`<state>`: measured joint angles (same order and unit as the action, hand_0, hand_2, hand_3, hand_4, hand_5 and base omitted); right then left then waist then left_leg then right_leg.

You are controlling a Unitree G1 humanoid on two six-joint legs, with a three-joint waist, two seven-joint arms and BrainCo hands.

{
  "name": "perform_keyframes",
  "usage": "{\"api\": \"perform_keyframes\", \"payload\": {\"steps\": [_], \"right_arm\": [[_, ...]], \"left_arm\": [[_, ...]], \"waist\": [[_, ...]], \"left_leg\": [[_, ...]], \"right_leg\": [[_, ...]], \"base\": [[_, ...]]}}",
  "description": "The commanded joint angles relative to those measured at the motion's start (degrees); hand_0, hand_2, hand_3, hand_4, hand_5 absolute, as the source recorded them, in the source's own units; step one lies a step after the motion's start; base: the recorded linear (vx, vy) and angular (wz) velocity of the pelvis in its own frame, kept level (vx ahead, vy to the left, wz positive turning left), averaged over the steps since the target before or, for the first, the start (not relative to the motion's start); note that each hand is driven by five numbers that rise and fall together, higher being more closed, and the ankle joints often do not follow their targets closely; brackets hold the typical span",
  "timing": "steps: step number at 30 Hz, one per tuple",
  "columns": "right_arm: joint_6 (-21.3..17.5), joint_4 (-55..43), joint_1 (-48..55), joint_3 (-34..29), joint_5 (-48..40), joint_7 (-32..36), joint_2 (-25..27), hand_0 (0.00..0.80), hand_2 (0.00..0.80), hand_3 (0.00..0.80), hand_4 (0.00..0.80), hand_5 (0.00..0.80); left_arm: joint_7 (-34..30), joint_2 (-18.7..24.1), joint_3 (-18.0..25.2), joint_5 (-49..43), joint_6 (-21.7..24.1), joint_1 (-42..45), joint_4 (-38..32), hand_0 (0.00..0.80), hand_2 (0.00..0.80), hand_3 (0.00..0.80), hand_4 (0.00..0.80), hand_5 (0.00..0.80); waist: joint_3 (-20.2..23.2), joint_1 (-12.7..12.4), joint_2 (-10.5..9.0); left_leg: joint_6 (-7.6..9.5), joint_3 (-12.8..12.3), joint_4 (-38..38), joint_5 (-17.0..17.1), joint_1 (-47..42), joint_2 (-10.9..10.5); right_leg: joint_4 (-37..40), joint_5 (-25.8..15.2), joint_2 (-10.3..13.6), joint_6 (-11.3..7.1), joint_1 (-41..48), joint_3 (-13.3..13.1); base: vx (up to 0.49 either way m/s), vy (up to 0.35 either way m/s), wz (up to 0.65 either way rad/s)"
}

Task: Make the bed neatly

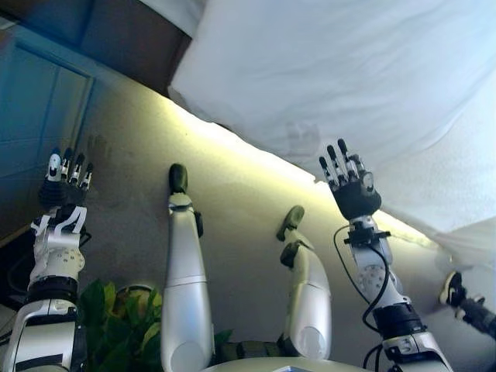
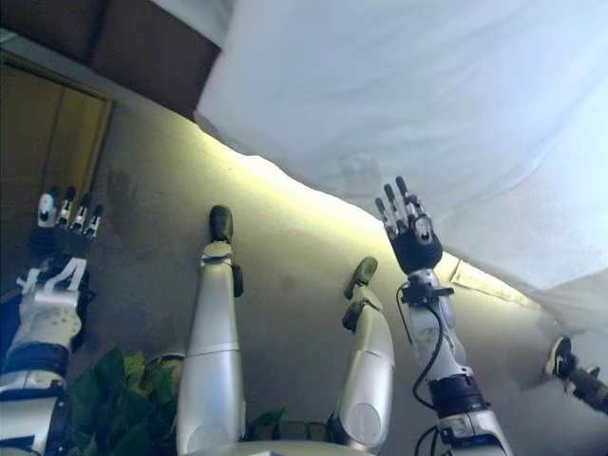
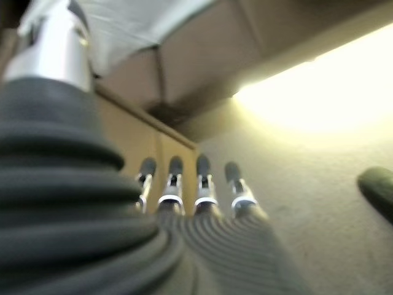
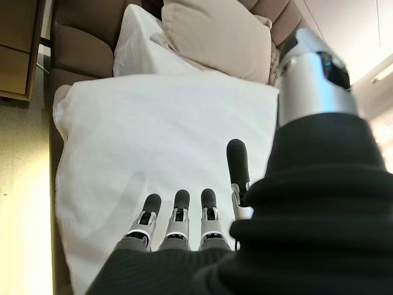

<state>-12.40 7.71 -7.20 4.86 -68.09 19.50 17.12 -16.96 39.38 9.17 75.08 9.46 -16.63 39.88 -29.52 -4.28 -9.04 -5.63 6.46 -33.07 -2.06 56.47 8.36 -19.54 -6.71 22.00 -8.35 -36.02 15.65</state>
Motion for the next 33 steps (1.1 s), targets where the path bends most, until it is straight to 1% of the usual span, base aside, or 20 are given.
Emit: {"api": "perform_keyframes", "payload": {"steps": [1, 3, 6, 8, 11, 14, 16, 18, 19, 21, 22, 24, 26, 27, 30, 33], "right_arm": [[-3.0, -5.4, 3.9, -6.8, 2.0, -0.7, 0.5, 0.000, 0.000, 0.000, 0.000, 0.000], [-2.8, -5.4, 4.7, -7.1, 3.2, -0.7, -0.5, 0.000, 0.000, 0.000, 0.000, 0.000], [-4.0, -4.2, 6.6, -7.2, 6.2, -1.5, -1.8, 0.000, 0.000, 0.000, 0.000, 0.000], [-4.4, -1.4, 6.5, -7.6, 6.7, -2.7, -1.8, 0.000, 0.000, 0.000, 0.000, 0.000], [-5.7, 2.3, 7.1, -8.5, 6.7, -2.1, -2.5, 0.000, 0.000, 0.000, 0.000, 0.000], [-6.7, 5.6, 7.4, -8.6, 6.7, -3.4, -3.3, 0.000, 0.000, 0.000, 0.000, 0.000], [-7.3, 7.8, 7.1, -8.2, 6.8, -5.4, -2.9, 0.000, 0.000, 0.000, 0.000, 0.000], [-5.8, 10.5, 6.7, -8.2, 4.5, -5.7, -2.3, 0.000, 0.000, 0.000, 0.000, 0.000], [-4.9, 11.4, 7.0, -8.2, 4.2, -4.8, -2.5, 0.000, 0.000, 0.000, 0.000, 0.000], [-4.7, 12.7, 8.7, -7.0, 4.8, -4.2, -2.6, 0.000, 0.000, 0.000, 0.000, 0.000], [-4.1, 12.7, 9.5, -6.4, 4.8, -4.5, -2.9, 0.000, 0.000, 0.000, 0.000, 0.000], [-3.4, 13.6, 10.9, -5.3, 5.3, -4.5, -3.8, 0.000, 0.000, 0.000, 0.000, 0.000], [-2.5, 14.7, 11.5, -4.2, 3.9, -3.0, -4.5, 0.000, 0.000, 0.000, 0.000, 0.000], [-2.1, 14.7, 11.9, -3.7, 3.0, -3.0, -5.2, 0.000, 0.000, 0.000, 0.000, 0.000], [-2.2, 14.8, 13.3, -3.2, 2.1, -3.1, -7.1, 0.000, 0.000, 0.000, 0.000, 0.000], [-1.4, 14.1, 15.0, -2.9, 7.3, -5.4, -7.9, 0.000, 0.000, 0.000, 0.000, 0.000]], "left_arm": [[-0.2, -3.1, 4.1, 0.2, 3.6, 0.9, -1.1, 0.000, 0.000, 0.000, 0.000, 0.000], [-1.1, -4.7, 4.2, -2.1, 5.0, 2.0, -3.5, 0.000, 0.000, 0.000, 0.000, 0.000], [-2.1, -7.9, 4.6, -6.4, 6.6, 4.4, -7.3, 0.000, 0.000, 0.000, 0.000, 0.000], [-2.7, -10.5, 3.9, -8.6, 7.6, 5.5, -8.8, 0.000, 0.000, 0.000, 0.000, 0.000], [-5.2, -14.8, 2.2, -11.9, 7.1, 7.0, -12.2, 0.000, 0.000, 0.000, 0.000, 0.000], [-5.1, -16.9, -0.5, -16.8, 6.8, 8.5, -14.2, 0.000, 0.000, 0.000, 0.000, 0.000], [-3.4, -17.1, -2.0, -19.7, 7.0, 9.1, -14.4, 0.000, 0.000, 0.000, 0.000, 0.000], [-1.8, -17.0, -3.3, -21.0, 6.2, 9.3, -14.0, 0.000, 0.000, 0.000, 0.000, 0.000], [-1.4, -16.9, -3.4, -22.0, 6.3, 9.5, -13.9, 0.000, 0.000, 0.000, 0.000, 0.000], [0.0, -16.2, -4.1, -25.3, 7.1, 10.5, -14.1, 0.000, 0.000, 0.000, 0.000, 0.000], [0.3, -16.0, -4.4, -25.6, 6.7, 11.0, -14.5, 0.000, 0.000, 0.000, 0.000, 0.000], [-0.5, -16.8, -4.6, -25.1, 5.5, 12.0, -15.2, 0.000, 0.000, 0.000, 0.000, 0.000], [-1.3, -17.7, -4.6, -25.7, 4.8, 13.4, -16.3, 0.000, 0.000, 0.000, 0.000, 0.000], [-2.0, -18.2, -4.6, -25.3, 3.5, 14.3, -16.8, 0.000, 0.000, 0.000, 0.000, 0.000], [-2.9, -19.3, -4.8, -26.0, 1.7, 16.8, -16.4, 0.000, 0.000, 0.000, 0.000, 0.000], [-2.2, -19.8, -5.1, -26.4, -1.4, 19.0, -16.1, 0.000, 0.000, 0.000, 0.000, 0.000]], "waist": [[-0.3, -1.3, 3.45], [-0.3, -1.3, 2.94], [-0.3, -1.8, 2.28], [-0.3, -2.1, 2.67], [-0.3, -3.0, 3.31], [0.2, -3.6, 3.61], [1.6, -3.5, 3.89], [4.1, -3.0, 4.57], [5.2, -2.8, 4.85], [7.4, -3.0, 5.40], [8.5, -3.1, 5.61], [10.5, -3.2, 5.91], [12.4, -3.5, 6.21], [13.7, -3.7, 6.21], [17.0, -3.9, 6.08], [20.1, -3.8, 6.41]], "left_leg": [[3.38, -3.4, 12.5, 4.1, -11.3, -1.9], [2.98, -3.6, 14.8, 4.5, -15.2, -1.7], [2.72, -4.6, 17.8, 5.1, -20.9, -1.4], [2.52, -5.2, 20.1, 5.6, -25.0, -1.3], [2.52, -5.2, 22.4, 5.8, -29.9, -2.1], [2.58, -5.3, 24.0, 5.7, -34.5, -2.5], [2.49, -5.7, 25.3, 5.7, -36.7, -2.6], [2.27, -6.6, 27.0, 6.2, -39.2, -2.7], [2.17, -7.0, 27.8, 6.4, -40.2, -2.8], [2.20, -6.9, 29.9, 6.9, -42.8, -3.2], [2.21, -6.8, 30.5, 7.1, -43.6, -3.3], [2.02, -7.0, 31.2, 7.3, -45.2, -3.3], [1.89, -7.0, 31.6, 7.2, -46.6, -3.4], [1.89, -6.9, 31.6, 7.0, -47.4, -3.5], [1.82, -7.2, 31.7, 6.5, -49.5, -3.3], [1.77, -7.5, 32.0, 6.1, -51.4, -2.9]], "right_leg": [[-2.8, -4.9, 0.0, -2.85, -1.9, -0.5], [-0.7, -4.8, -0.7, -3.02, 1.4, -0.4], [1.1, -4.4, -1.9, -3.34, 6.5, -0.2], [2.9, -3.4, -2.6, -3.51, 10.8, 0.1], [4.8, -3.6, -2.6, -3.62, 16.2, 0.1], [6.0, -3.9, -2.5, -3.80, 20.4, 0.2], [7.3, -3.8, -2.6, -3.96, 22.5, 0.4], [9.4, -3.7, -2.8, -4.15, 25.3, 0.1], [10.1, -3.9, -2.7, -4.19, 26.3, -0.1], [11.4, -4.3, -2.6, -4.38, 29.0, -0.2], [11.7, -4.3, -2.4, -4.54, 29.9, -0.2], [12.4, -4.2, -2.0, -4.86, 31.7, 0.2], [13.3, -4.3, -1.8, -5.03, 33.1, 0.5], [13.6, -4.4, -1.6, -5.09, 33.7, 0.6], [13.8, -4.5, -1.4, -5.04, 35.2, 0.7], [13.9, -3.6, -1.5, -4.89, 36.6, 0.7]], "base": [[-0.008, -0.238, 0.19], [0.001, -0.226, 0.17], [0.005, -0.171, 0.18], [0.000, -0.111, 0.06], [0.059, -0.145, 0.02], [0.082, -0.152, 0.06], [0.080, -0.072, 0.08], [0.066, -0.019, 0.08], [0.074, -0.026, 0.01], [0.134, -0.044, 0.03], [0.138, -0.037, 0.08], [0.116, -0.016, 0.04], [0.119, -0.018, -0.03], [0.146, -0.018, -0.09], [0.196, 0.001, -0.06], [0.207, 0.033, -0.05]]}}
